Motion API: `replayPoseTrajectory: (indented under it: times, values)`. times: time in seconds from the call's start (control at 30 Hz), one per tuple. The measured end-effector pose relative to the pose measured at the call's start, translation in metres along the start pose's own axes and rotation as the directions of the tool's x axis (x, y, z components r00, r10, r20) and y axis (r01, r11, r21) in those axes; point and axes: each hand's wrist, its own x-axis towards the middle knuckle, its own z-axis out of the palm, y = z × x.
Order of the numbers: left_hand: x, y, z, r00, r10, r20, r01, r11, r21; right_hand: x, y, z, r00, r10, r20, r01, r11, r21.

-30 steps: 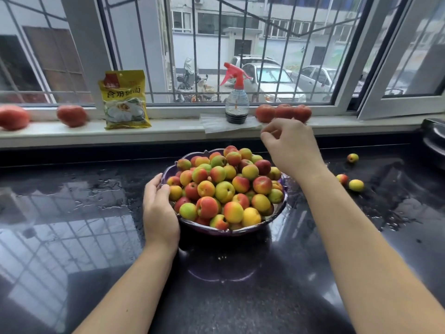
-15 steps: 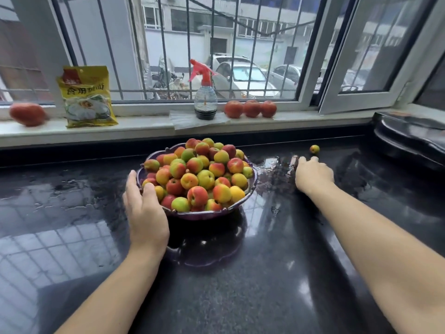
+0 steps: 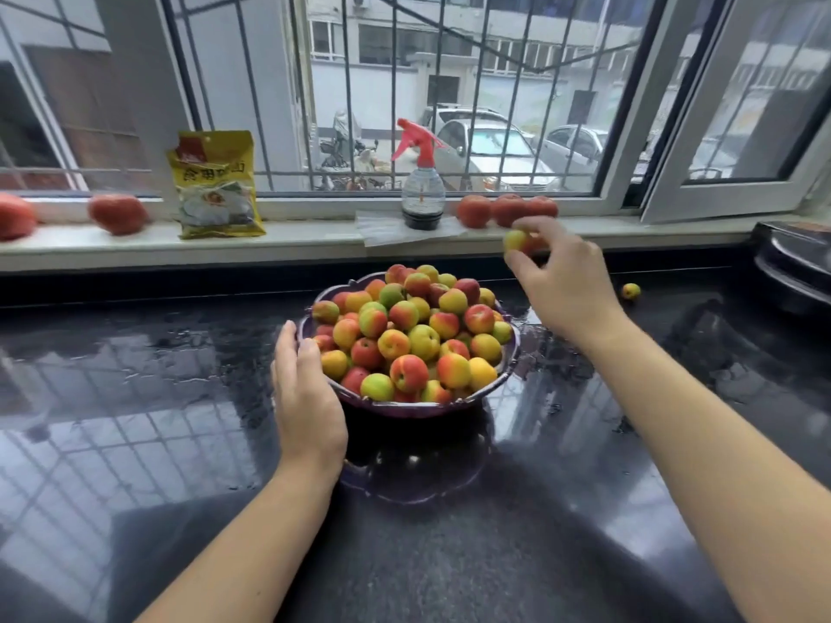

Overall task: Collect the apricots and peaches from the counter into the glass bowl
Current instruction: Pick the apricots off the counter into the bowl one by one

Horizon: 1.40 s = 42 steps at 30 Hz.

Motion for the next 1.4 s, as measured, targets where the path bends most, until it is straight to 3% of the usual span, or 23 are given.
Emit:
replayPoseTrajectory:
  times: [0.07, 0.2, 0.3, 0.37, 0.6, 0.67, 0.73, 0.8, 0.83, 0.9, 0.97, 1.1, 1.2, 1.27, 1.4]
  values:
    - [0.001, 0.000, -0.003, 0.999, -0.026, -0.034, 0.025, 0.999, -0.039, 0.002, -0.048, 0.000, 0.982, -0.108, 0.157, 0.095, 0.992, 0.088]
    - [0.002, 0.002, -0.006, 0.993, -0.106, -0.042, 0.100, 0.986, -0.134, 0.019, -0.096, 0.041, 0.867, -0.244, 0.435, 0.311, 0.946, -0.091]
    - [0.003, 0.005, -0.008, 0.987, -0.156, -0.025, 0.146, 0.962, -0.231, 0.036, -0.105, 0.077, 0.793, -0.242, 0.559, 0.455, 0.846, -0.279]
    - [0.005, 0.005, -0.009, 0.985, -0.171, -0.013, 0.162, 0.954, -0.251, 0.044, -0.105, 0.091, 0.738, -0.189, 0.648, 0.479, 0.823, -0.305]
    - [0.012, -0.008, -0.007, 0.989, -0.142, 0.031, 0.145, 0.966, -0.215, 0.050, -0.117, 0.099, 0.654, -0.172, 0.736, 0.530, 0.799, -0.284]
    - [0.012, -0.008, -0.007, 0.990, -0.132, 0.048, 0.139, 0.971, -0.193, 0.045, -0.118, 0.095, 0.678, -0.190, 0.711, 0.540, 0.784, -0.305]
    - [0.010, -0.005, -0.007, 0.993, -0.103, 0.064, 0.112, 0.980, -0.162, 0.037, -0.113, 0.084, 0.762, -0.255, 0.595, 0.465, 0.855, -0.229]
    - [0.007, 0.001, -0.006, 0.996, -0.070, 0.061, 0.078, 0.988, -0.137, 0.025, -0.093, 0.065, 0.897, -0.268, 0.351, 0.323, 0.940, -0.110]
    - [0.005, 0.003, -0.006, 0.996, -0.053, 0.068, 0.061, 0.991, -0.120, 0.017, -0.074, 0.054, 0.954, -0.227, 0.197, 0.249, 0.964, -0.096]
    - [0.003, 0.004, -0.005, 0.995, -0.040, 0.088, 0.048, 0.994, -0.097, 0.001, -0.023, 0.034, 0.998, -0.052, -0.044, 0.046, 0.991, -0.128]
    - [0.001, 0.004, -0.003, 0.996, -0.026, 0.083, 0.033, 0.997, -0.075, -0.017, 0.034, 0.016, 0.972, 0.191, -0.137, -0.217, 0.953, -0.210]
    - [0.000, 0.004, 0.003, 1.000, -0.026, 0.008, 0.026, 0.998, -0.062, -0.042, 0.112, -0.002, 0.809, 0.563, -0.168, -0.585, 0.743, -0.326]
    - [0.003, 0.000, 0.004, 1.000, -0.029, 0.000, 0.029, 0.997, -0.066, -0.045, 0.129, 0.002, 0.747, 0.633, -0.203, -0.661, 0.675, -0.328]
    - [0.002, 0.001, 0.004, 1.000, -0.027, -0.003, 0.027, 0.997, -0.069, -0.038, 0.131, 0.004, 0.733, 0.661, -0.160, -0.664, 0.646, -0.376]
    - [-0.001, 0.005, 0.004, 0.999, -0.036, -0.003, 0.036, 0.997, -0.072, -0.018, 0.135, 0.004, 0.640, 0.763, -0.093, -0.694, 0.522, -0.496]
